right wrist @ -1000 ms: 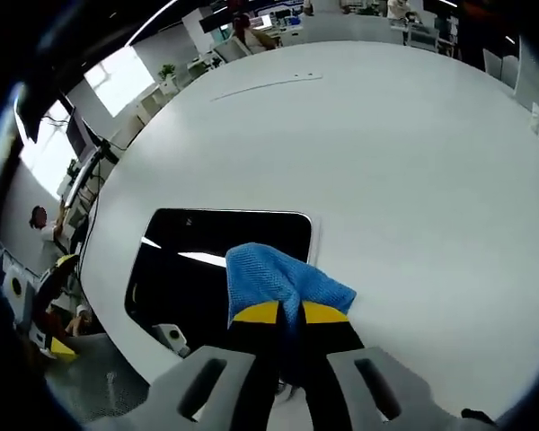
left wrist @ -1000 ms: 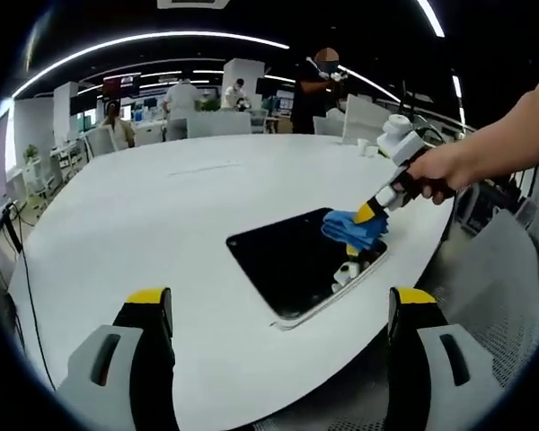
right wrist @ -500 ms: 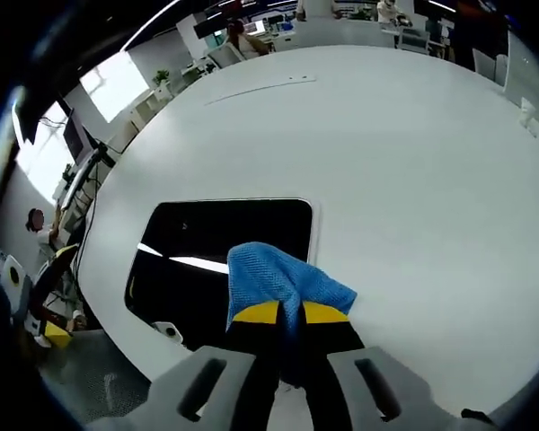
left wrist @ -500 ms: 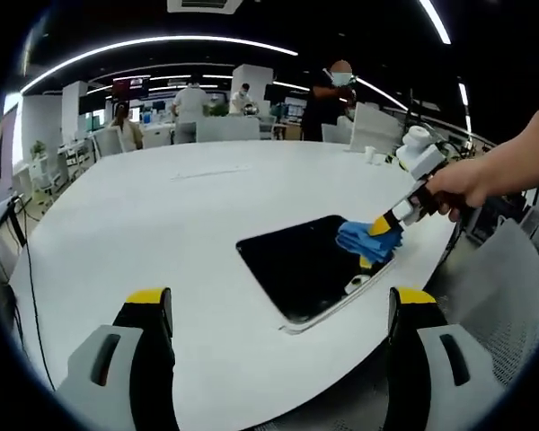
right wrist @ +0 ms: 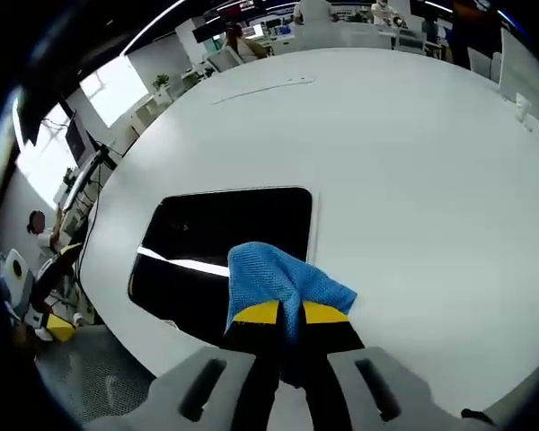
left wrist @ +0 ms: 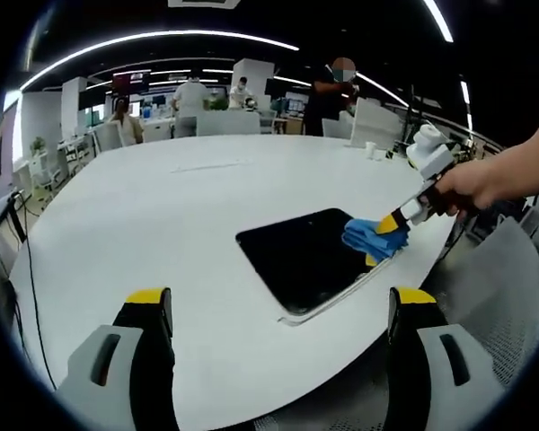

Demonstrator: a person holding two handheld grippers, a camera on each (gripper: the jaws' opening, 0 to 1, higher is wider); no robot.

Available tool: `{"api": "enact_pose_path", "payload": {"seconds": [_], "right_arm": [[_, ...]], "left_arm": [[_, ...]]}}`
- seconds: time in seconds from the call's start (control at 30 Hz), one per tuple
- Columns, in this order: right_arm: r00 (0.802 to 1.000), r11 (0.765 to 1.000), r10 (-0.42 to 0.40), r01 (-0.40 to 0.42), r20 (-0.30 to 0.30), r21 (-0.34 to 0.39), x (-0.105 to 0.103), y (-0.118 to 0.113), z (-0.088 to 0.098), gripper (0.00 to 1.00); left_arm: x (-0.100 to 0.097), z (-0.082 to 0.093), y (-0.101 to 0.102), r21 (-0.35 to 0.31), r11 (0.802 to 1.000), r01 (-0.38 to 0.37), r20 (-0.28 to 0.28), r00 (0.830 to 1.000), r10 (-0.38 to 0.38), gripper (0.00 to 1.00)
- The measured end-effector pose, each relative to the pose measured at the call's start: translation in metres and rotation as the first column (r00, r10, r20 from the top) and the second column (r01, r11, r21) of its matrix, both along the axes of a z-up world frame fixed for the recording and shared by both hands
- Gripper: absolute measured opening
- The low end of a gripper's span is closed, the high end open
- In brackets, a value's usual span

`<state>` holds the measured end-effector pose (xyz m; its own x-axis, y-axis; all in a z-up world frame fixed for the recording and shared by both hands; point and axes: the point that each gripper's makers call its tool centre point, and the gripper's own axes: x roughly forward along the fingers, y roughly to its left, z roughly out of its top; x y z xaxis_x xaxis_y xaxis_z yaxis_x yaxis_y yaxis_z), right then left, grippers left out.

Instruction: Wipe the mirror surface with the cleaning cloth until all visible marks leave the cleaned area.

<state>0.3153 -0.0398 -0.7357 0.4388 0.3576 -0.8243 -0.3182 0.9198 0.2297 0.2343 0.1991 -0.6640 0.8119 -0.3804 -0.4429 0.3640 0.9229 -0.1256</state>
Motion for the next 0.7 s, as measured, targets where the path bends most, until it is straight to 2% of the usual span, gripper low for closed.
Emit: {"api": "enact_pose_path", "payload": {"seconds": [0.1,0.3,0.7], "right_arm": [[1.0,1.0,-0.026,0.026,-0.016,-0.002,-0.002,-0.001,0.0,0.02],[1.0,1.0,-0.018,0.018,-0.01,-0.001,-0.008,-0.002,-0.001,0.02],[0.999,0.999,-0.042,0.041,-0.019,-0.007,-0.015,-0.004,-0.001,0.02]], "left_arm": [[-0.001,-0.002,-0.002,-0.011,1.0,0.006,-0.018,1.0,-0.006,0.99],[-0.001,0.002,0.0,-0.015,1.0,-0.008,0.006,1.0,0.008,0.99],[-0.001,-0.001,-0.002,-0.017,1.0,0.011,-0.004,1.0,-0.011,0.99]]}}
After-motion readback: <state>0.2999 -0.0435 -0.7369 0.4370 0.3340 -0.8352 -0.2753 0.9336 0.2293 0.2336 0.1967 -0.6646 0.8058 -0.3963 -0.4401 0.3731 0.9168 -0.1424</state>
